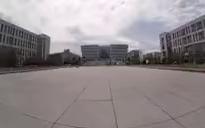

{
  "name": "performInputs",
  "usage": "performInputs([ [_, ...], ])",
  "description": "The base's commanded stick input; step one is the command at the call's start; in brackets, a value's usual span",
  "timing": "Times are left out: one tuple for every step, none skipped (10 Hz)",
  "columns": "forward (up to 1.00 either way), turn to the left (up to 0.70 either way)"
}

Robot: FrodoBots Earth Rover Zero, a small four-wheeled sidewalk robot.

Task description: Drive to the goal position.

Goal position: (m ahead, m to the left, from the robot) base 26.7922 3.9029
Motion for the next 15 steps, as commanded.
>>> performInputs([
  [1.00, 0.00],
  [1.00, 0.00],
  [1.00, 0.00],
  [1.00, 0.00],
  [1.00, 0.00],
  [1.00, 0.00],
  [1.00, 0.00],
  [1.00, 0.00],
  [1.00, 0.00],
  [1.00, 0.00],
  [1.00, 0.00],
  [1.00, 0.00],
  [1.00, 0.00],
  [1.00, 0.00],
  [1.00, 0.00],
])
